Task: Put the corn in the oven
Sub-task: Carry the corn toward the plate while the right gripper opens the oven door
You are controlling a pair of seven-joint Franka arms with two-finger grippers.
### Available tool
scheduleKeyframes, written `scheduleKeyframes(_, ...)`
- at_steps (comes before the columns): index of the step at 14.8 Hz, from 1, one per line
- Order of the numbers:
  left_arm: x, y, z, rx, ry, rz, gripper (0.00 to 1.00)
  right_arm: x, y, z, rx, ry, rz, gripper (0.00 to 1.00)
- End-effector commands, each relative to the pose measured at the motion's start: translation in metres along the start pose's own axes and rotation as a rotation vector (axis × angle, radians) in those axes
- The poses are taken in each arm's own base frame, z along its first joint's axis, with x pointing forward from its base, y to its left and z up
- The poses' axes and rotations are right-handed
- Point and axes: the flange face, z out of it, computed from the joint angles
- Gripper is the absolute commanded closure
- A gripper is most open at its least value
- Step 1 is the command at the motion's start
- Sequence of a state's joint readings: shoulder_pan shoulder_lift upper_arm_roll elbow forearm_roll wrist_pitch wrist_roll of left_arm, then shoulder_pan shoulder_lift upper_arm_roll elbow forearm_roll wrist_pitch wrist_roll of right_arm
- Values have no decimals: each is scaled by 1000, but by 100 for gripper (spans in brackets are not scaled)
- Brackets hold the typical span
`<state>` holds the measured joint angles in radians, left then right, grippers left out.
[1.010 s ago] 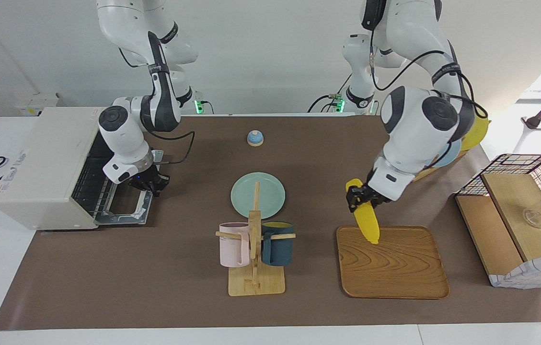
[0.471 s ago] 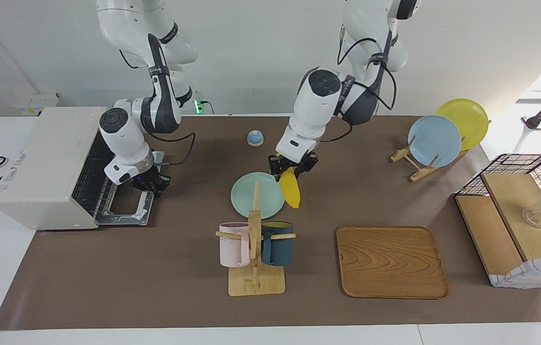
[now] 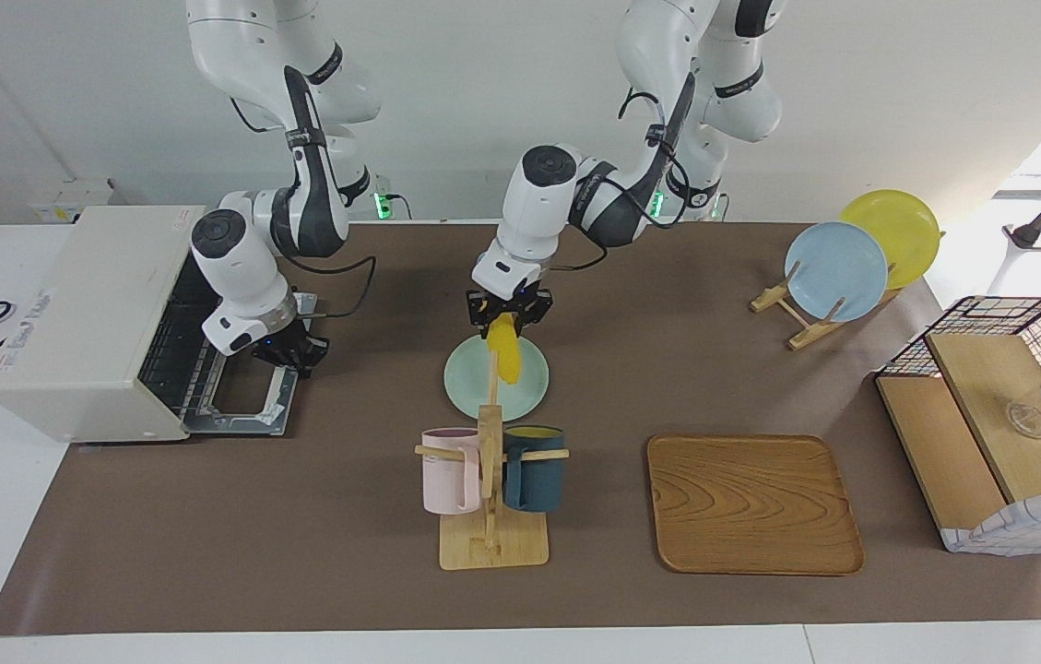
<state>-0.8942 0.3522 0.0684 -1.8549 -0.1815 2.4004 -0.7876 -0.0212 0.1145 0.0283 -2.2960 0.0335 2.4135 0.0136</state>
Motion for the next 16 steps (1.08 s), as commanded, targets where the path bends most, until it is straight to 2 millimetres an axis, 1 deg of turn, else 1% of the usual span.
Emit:
scheduleKeyframes(1, -2, 4, 18, -22, 27, -6, 100, 9, 4, -26, -4, 19, -13, 100)
scheduleKeyframes(2, 0, 4, 23, -30, 39, -7, 100, 16, -1, -39, -3, 15, -23, 100)
scheduleKeyframes(3, 0, 3, 30, -35, 50, -5, 100, 23, -2, -55, -2, 8, -24, 100)
scheduleKeyframes(6, 1, 2, 31, -35, 53, -3, 100, 31, -4, -90, -2, -26, -26, 100)
scheduleKeyframes(7, 2, 2, 31, -34, 54, 5, 73, 27, -3, -98, 1, -40, -22, 84)
scheduleKeyframes(8, 4, 0, 31, -32, 54, 3, 52, 24, -5, -107, 2, -40, -25, 30)
scheduleKeyframes(9, 7, -2, 30, -29, 54, 0, 36, 19, -10, -125, 1, -25, -37, 0)
scheduleKeyframes(10, 9, -4, 30, -24, 52, 1, 17, 13, -23, -140, -3, -9, -64, 0)
scheduleKeyframes(11, 10, -5, 31, -21, 50, -1, 0, 10, -31, -151, -6, 8, -81, 0)
scheduleKeyframes(12, 13, -8, 26, -17, 48, -2, 0, 8, -32, -159, -8, 22, -86, 0)
scheduleKeyframes(13, 24, -17, 19, -10, 43, -6, 0, 9, -33, -165, -11, 34, -103, 0)
scheduleKeyframes(14, 35, -26, 5, -2, 35, -15, 0, 10, -33, -166, -6, 35, -133, 0)
scheduleKeyframes(16, 60, -52, -38, 2, 26, -14, 0, 9, -38, -168, -2, 12, -137, 0)
